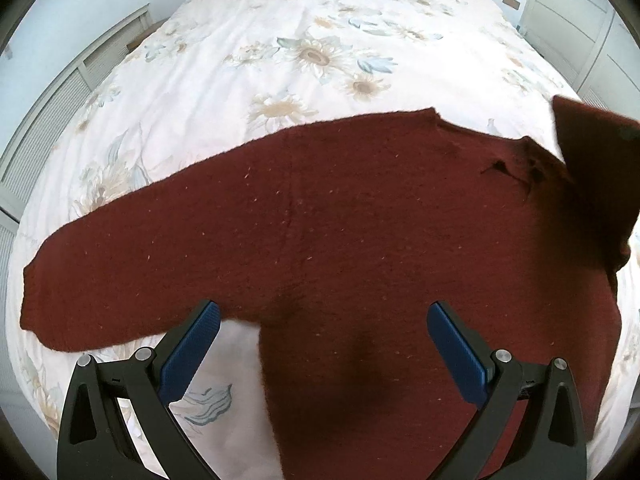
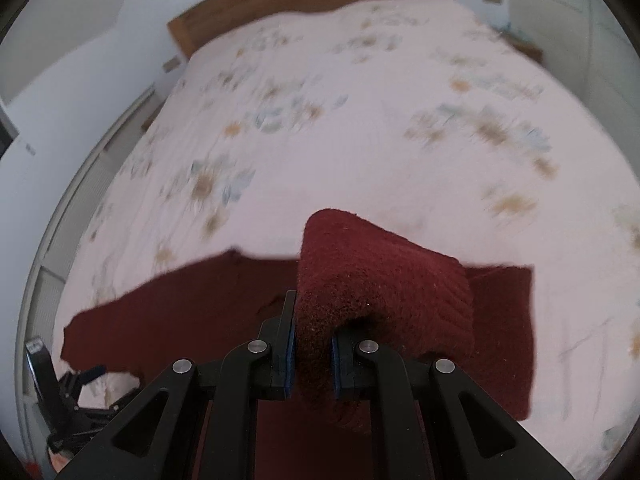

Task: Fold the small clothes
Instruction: 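Fold the held sleeve across the sweater body and open the right gripper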

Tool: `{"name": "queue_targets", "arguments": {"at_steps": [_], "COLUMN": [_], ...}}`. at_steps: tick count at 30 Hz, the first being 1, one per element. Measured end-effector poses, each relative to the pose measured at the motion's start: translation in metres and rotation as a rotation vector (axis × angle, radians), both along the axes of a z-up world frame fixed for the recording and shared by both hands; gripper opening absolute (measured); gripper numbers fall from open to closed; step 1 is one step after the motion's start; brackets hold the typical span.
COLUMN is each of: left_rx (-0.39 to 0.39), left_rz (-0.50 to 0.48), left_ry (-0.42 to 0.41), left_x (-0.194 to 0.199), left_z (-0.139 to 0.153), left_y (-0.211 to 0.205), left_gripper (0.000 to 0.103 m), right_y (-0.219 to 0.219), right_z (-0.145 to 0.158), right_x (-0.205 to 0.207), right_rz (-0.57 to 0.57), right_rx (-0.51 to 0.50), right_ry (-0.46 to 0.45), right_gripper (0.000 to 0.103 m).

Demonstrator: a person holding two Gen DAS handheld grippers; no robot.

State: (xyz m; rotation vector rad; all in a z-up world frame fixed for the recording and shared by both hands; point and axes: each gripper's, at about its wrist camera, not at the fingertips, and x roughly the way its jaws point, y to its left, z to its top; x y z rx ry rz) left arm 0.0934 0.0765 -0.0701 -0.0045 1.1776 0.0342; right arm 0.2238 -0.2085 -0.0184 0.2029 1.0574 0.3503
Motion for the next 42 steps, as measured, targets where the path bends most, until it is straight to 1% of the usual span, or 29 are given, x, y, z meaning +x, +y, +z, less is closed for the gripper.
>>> {"name": "queue_targets", "arguments": {"at_steps": [3,6,10,14,15,16,17,18,19,20,21,23,25,27,29,33,35,37,42], "left_rx": [-0.008,-0.018,-0.03,-0.034,-0.036,-0.039,-0.042,-0.042,-0.039,-0.033,-0.025,-0.013,-0.005,0.001,0.005,0.019,0.024,0.039,0.072], "left_rz": [-0.002,-0.004,-0.022,-0.025,-0.023,-0.022,-0.021,-0.024,-0.026,-0.029,-0.031,-0.037,-0.038,-0.039,-0.049,-0.103,-0.141,-0.181,-0.293], "left_ry": [0.011,0.015,0.021,0.033,0.033,0.033,0.034,0.034,0.034,0.033,0.032,0.032,0.031,0.031,0.032,0.038,0.041,0.034,0.015], "left_x": [0.002,0.001,-0.001,-0.001,-0.002,-0.002,-0.003,-0.003,-0.004,-0.004,-0.005,-0.006,-0.007,-0.006,-0.005,-0.004,-0.002,0.002,0.017], "left_z": [-0.007,-0.01,-0.014,-0.017,-0.018,-0.018,-0.017,-0.017,-0.016,-0.015,-0.014,-0.012,-0.012,-0.011,-0.012,-0.014,-0.015,-0.015,-0.015], "left_y": [0.003,0.005,0.004,0.004,0.004,0.004,0.004,0.004,0.004,0.004,0.003,0.003,0.001,-0.001,-0.006,-0.024,-0.037,-0.053,-0.104], "left_gripper": [0.102,0.102,0.102,0.102,0.102,0.102,0.102,0.102,0.102,0.102,0.102,0.102,0.102,0.102,0.102,0.102,0.102,0.102,0.102], "right_y": [0.021,0.03,0.047,0.058,0.061,0.063,0.063,0.064,0.063,0.062,0.059,0.053,0.041,0.024,0.001,-0.054,-0.083,-0.115,-0.158], "right_z": [-0.032,-0.064,-0.092,-0.114,-0.121,-0.124,-0.125,-0.124,-0.122,-0.119,-0.114,-0.105,-0.099,-0.094,-0.09,-0.09,-0.097,-0.105,-0.125], "right_x": [-0.004,-0.009,-0.02,-0.026,-0.028,-0.03,-0.031,-0.032,-0.034,-0.036,-0.038,-0.044,-0.051,-0.061,-0.071,-0.083,-0.084,-0.085,-0.081], "right_rz": [0.025,0.041,0.079,0.102,0.106,0.113,0.117,0.123,0.126,0.127,0.133,0.149,0.167,0.176,0.161,0.076,0.019,-0.048,-0.13], "right_rx": [-0.03,-0.035,-0.074,-0.102,-0.112,-0.122,-0.128,-0.131,-0.131,-0.133,-0.136,-0.161,-0.209,-0.238,-0.259,-0.348,-0.375,-0.374,-0.343], "right_ry": [0.054,0.117,0.159,0.187,0.195,0.191,0.183,0.177,0.177,0.174,0.167,0.149,0.143,0.137,0.124,0.101,0.112,0.132,0.176], "right_gripper": [0.013,0.013,0.014,0.018,0.024,0.026,0.033,0.045,0.054,0.073,0.081,0.081,0.081,0.081,0.081,0.081,0.081,0.081,0.081]}}
